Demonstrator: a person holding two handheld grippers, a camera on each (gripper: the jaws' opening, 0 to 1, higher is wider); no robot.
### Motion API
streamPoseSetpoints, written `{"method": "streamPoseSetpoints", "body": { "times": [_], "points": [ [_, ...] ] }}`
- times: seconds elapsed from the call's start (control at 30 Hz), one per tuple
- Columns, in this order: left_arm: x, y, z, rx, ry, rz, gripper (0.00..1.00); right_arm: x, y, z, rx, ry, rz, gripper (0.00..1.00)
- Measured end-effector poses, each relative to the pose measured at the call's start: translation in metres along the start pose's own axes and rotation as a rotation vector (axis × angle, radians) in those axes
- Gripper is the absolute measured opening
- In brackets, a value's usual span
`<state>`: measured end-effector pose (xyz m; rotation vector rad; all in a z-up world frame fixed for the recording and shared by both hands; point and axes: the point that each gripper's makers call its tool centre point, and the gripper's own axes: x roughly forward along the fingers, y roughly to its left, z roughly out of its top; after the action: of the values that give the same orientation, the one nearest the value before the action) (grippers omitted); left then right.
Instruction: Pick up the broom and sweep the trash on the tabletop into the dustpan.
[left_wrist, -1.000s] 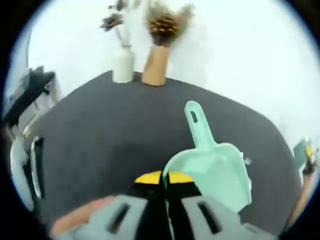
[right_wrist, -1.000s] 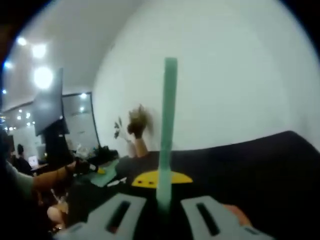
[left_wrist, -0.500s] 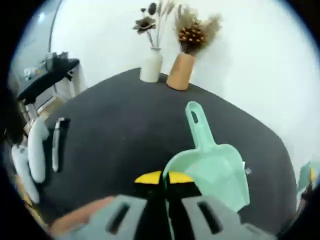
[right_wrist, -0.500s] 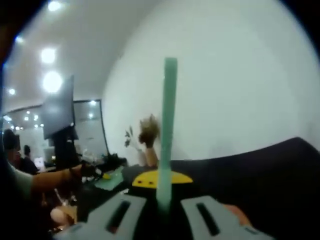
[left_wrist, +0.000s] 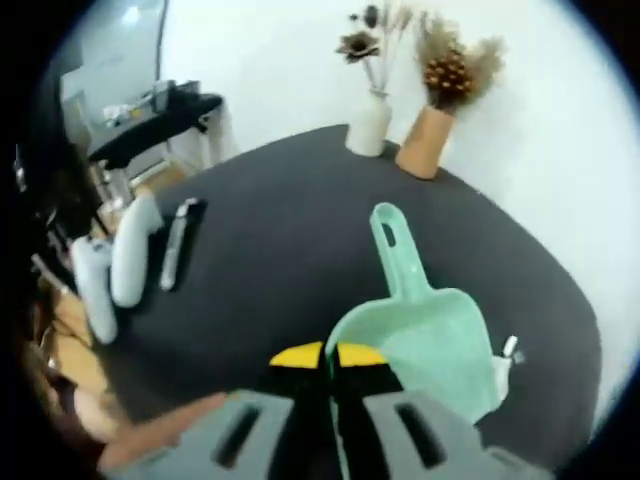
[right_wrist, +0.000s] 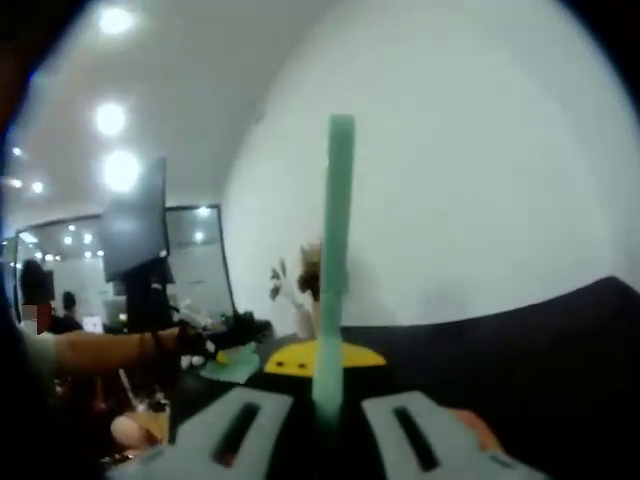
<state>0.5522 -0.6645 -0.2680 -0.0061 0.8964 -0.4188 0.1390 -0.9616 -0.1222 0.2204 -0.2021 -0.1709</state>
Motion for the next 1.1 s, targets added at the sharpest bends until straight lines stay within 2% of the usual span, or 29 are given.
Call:
{"method": "streamPoseSetpoints", "body": {
  "times": [0.07, 0.2, 0.37, 0.47, 0.5, 0.63, 0.77, 0.83, 0.87, 0.93, 0.97, 1.0, 1.07, 1.1],
  "points": [
    [-0.002, 0.004, -0.003, -0.009, 0.002, 0.008, 0.04, -0.001, 0.001, 0.002, 0.004, -0.005, 0.003, 0.02],
    [-0.001, 0.012, -0.007, -0.107, 0.025, 0.023, 0.04, -0.003, 0.000, 0.009, 0.014, -0.015, 0.012, 0.02],
    [0.004, 0.013, -0.007, -0.139, 0.022, 0.025, 0.06, 0.002, -0.005, 0.013, 0.010, -0.007, 0.012, 0.02],
    [0.009, 0.010, -0.012, -0.090, 0.051, 0.024, 0.06, 0.002, -0.006, 0.016, 0.010, -0.007, 0.011, 0.02],
    [0.009, 0.007, -0.010, -0.056, 0.051, 0.014, 0.08, 0.002, -0.006, 0.016, 0.012, -0.007, 0.012, 0.02],
    [0.004, 0.000, -0.004, -0.055, 0.053, -0.042, 0.21, 0.001, -0.005, 0.016, 0.009, -0.007, 0.008, 0.02],
    [0.000, 0.008, -0.001, 0.041, 0.068, -0.025, 0.21, 0.002, -0.007, 0.020, 0.012, -0.012, 0.011, 0.02],
    [-0.002, 0.010, 0.004, 0.054, 0.059, -0.030, 0.21, 0.002, -0.006, 0.018, 0.012, -0.008, 0.008, 0.02],
    [-0.002, 0.009, 0.008, 0.053, 0.047, -0.053, 0.21, 0.004, -0.007, 0.017, 0.009, -0.005, 0.005, 0.02],
    [-0.002, 0.001, 0.008, 0.039, 0.073, -0.122, 0.21, 0.003, -0.007, 0.016, 0.002, 0.001, 0.001, 0.02],
    [0.002, 0.001, 0.014, 0.050, 0.079, -0.144, 0.21, 0.003, -0.006, 0.015, -0.001, 0.003, 0.000, 0.02],
    [0.003, -0.003, 0.019, 0.058, 0.067, -0.186, 0.22, 0.003, -0.006, 0.014, -0.007, 0.006, -0.002, 0.02],
    [0.002, -0.010, 0.027, -0.005, 0.039, -0.277, 0.24, 0.004, -0.005, 0.012, -0.011, 0.013, -0.002, 0.02],
    [0.002, -0.014, 0.036, -0.022, 0.010, -0.337, 0.24, 0.004, -0.004, 0.011, -0.012, 0.015, -0.003, 0.02]
  ]
}}
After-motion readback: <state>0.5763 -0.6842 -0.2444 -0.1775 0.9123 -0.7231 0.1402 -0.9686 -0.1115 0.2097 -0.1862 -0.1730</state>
